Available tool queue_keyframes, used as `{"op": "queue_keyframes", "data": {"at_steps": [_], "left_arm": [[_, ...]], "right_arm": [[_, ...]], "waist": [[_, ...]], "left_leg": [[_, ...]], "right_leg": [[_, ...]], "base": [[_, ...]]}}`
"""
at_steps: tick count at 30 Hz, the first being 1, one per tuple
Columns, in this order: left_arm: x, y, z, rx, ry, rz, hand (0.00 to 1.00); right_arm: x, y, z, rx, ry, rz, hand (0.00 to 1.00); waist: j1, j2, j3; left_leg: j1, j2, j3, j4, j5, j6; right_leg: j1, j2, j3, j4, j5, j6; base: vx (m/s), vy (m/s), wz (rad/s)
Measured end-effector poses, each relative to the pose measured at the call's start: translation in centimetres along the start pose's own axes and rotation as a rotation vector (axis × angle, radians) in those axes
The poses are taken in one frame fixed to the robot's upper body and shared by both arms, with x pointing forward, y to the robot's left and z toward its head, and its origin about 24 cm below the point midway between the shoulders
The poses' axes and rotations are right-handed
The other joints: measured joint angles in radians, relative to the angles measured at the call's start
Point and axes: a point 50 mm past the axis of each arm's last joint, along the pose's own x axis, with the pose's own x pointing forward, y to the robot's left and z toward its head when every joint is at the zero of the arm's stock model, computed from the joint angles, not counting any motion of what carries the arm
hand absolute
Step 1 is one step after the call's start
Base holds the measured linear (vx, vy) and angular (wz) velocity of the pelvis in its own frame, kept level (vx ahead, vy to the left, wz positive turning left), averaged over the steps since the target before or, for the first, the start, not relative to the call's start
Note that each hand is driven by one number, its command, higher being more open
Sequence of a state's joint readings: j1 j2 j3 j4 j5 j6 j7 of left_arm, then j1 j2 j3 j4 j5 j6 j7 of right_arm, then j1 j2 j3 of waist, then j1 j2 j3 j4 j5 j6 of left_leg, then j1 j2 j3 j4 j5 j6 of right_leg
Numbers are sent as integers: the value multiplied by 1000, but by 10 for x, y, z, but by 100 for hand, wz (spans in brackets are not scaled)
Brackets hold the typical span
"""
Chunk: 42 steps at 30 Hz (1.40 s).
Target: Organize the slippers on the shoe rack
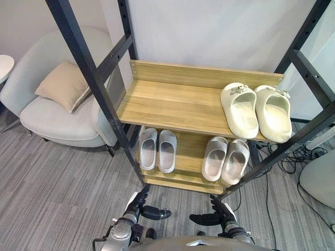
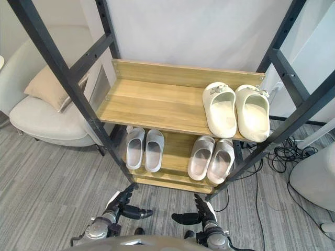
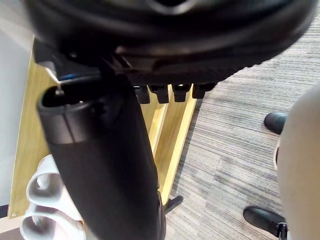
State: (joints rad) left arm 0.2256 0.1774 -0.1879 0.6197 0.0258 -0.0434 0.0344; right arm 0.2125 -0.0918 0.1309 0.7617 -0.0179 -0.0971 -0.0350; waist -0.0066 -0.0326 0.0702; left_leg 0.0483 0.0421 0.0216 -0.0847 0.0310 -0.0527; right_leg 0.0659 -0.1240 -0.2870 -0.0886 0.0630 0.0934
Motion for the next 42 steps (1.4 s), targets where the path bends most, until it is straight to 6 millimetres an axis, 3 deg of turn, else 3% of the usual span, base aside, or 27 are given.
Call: {"op": "queue_keyframes", "data": {"at_steps": [3, 8, 9, 10, 13, 16, 18, 19, 21, 23, 24, 25, 26, 27, 30, 31, 33, 34, 36, 38, 39, 42], "left_arm": [[-1, 5, -16, -1, 72, 69, 100], [3, 16, -24, -49, 130, 160, 100], [5, 19, -22, -60, 131, 185, 100], [9, 22, -18, -67, 126, 204, 100], [12, 23, -12, -74, 108, 219, 100], [11, 23, -13, -124, 111, 243, 100], [13, 23, -8, -140, 100, 258, 100], [15, 23, -6, -141, 95, 261, 100], [16, 9, -4, -184, 95, 243, 100], [17, 2, -3, -212, 97, 230, 100], [17, 0, -3, -223, 97, 225, 100], [18, -2, -2, -227, 97, 220, 100], [23, 3, 7, -214, 76, 223, 100], [25, 4, 10, -210, 67, 222, 100], [23, 2, 5, -210, 80, 224, 100], [23, 1, 5, -210, 83, 222, 100], [24, -3, 4, -194, 88, 200, 100], [24, -8, 5, -185, 87, 184, 100], [25, -15, 6, -152, 82, 150, 100], [25, -8, 5, -129, 87, 151, 100], [25, -7, 3, -122, 92, 152, 100], [22, -6, -2, -112, 102, 152, 100]], "right_arm": [[1, 3, 1, 7, -1, 0, 100], [7, 2, 4, 4, 13, -12, 100], [10, 1, 9, 1, 3, -16, 100], [13, 1, 15, -3, -12, -23, 100], [13, 1, 16, -5, -14, -27, 100], [13, 2, 15, -11, -9, -21, 100], [14, 3, 18, -19, -19, -15, 100], [16, 2, 22, -23, -32, -15, 100], [21, -2, 36, -45, -68, -21, 100], [22, -4, 42, -50, -83, -25, 100], [23, -5, 44, -43, -87, -29, 100], [23, -6, 44, -38, -89, -34, 100], [24, -7, 48, -13, -97, -52, 100], [24, -12, 47, 0, -91, -76, 100], [22, -22, 42, -10, -80, -102, 100], [22, -23, 42, -11, -82, -105, 100], [22, -24, 42, 4, -79, -111, 100], [22, -24, 42, 10, -79, -114, 100], [22, -23, 39, 26, -68, -114, 100], [22, -6, 39, 56, -63, -79, 100], [23, -2, 38, 63, -58, -68, 100], [24, 9, 41, 57, -61, -26, 100]], "waist": [[5, -3, 5], [8, -14, 31], [9, -12, 54], [9, -15, 75], [11, -19, 80], [21, -22, 86], [43, -34, 83], [55, -22, 89], [67, 44, 102], [66, 71, 112], [63, 84, 118], [57, 82, 119], [49, 61, 131], [49, 54, 135], [48, 56, 134], [48, 58, 133], [27, 60, 131], [15, 63, 129], [2, 70, 124], [6, 30, 116], [7, 26, 113], [8, 28, 106]], "left_leg": [[1, 2, 23, 2, -6, 3], [6, 6, 43, 29, -22, 4], [2, 11, 48, 60, -36, 5], [-35, 7, 41, 130, -63, 9], [-135, 1, -3, 233, -96, 15], [-197, -24, -106, 290, -91, 0], [-233, -40, -151, 301, -74, -21], [-245, -37, -167, 297, -63, -28], [-276, 4, -241, 220, 4, -44], [-277, 27, -266, 145, 35, -39], [-280, 50, -246, 87, 26, -14], [-283, 72, -183, 40, -14, 38], [-343, 73, -19, 103, -42, 54], [-381, 64, 59, 211, -41, 33], [-355, 63, 131, 416, -69, 8], [-342, 68, 154, 443, -82, 11], [-243, 117, 334, 481, -137, 30], [-202, 126, 395, 424, -131, 22], [-154, 104, 423, 292, -123, 5], [-129, 54, 363, 225, -108, 7], [-118, 44, 351, 222, -108, 8], [-82, -4, 300, 208, -124, 45]], "right_leg": [[-12, 4, 25, 2, 0, 0], [-13, 4, 47, 27, -3, -3], [-31, 0, 51, 82, -24, -5], [-91, -20, 59, 214, -84, -4], [-159, -47, 73, 336, -151, 12], [-188, -39, 150, 583, -312, 8], [-178, -18, 211, 548, -356, -5], [-172, -8, 210, 519, -361, -19], [-187, 43, 134, 471, -328, -47], [-193, 62, 82, 461, -316, -68], [-184, 73, 36, 428, -297, -87], [-171, 69, -8, 375, -267, -102], [-169, 39, -88, 317, -230, -124], [-169, 19, -139, 308, -225, -130], [-146, 0, -232, 302, -226, -130], [-144, -2, -246, 304, -226, -130], [-119, -21, -343, 308, -226, -130], [-111, -31, -378, 310, -225, -126], [-89, -30, -444, 294, -218, -101], [-33, -41, -510, 241, -189, -55], [-15, -47, -521, 239, -186, -50], [17, -119, -558, 345, -211, -5]], "base": [[38, 12, -19], [19, 16, -16], [-63, 25, -9], [-77, 21, 3], [-123, -45, 47], [-60, -172, 94], [-147, -194, 75], [-207, -220, 69], [-161, -146, 70], [-125, -218, 83], [-75, -236, 114], [-44, -176, 163], [-34, -104, 182], [-47, -112, 155], [-21, -59, 97], [9, 48, 78], [9, 89, 120], [8, 162, 151], [-1, 219, 115], [1, 214, 101], [39, 157, 78], [95, 234, 54]]}}
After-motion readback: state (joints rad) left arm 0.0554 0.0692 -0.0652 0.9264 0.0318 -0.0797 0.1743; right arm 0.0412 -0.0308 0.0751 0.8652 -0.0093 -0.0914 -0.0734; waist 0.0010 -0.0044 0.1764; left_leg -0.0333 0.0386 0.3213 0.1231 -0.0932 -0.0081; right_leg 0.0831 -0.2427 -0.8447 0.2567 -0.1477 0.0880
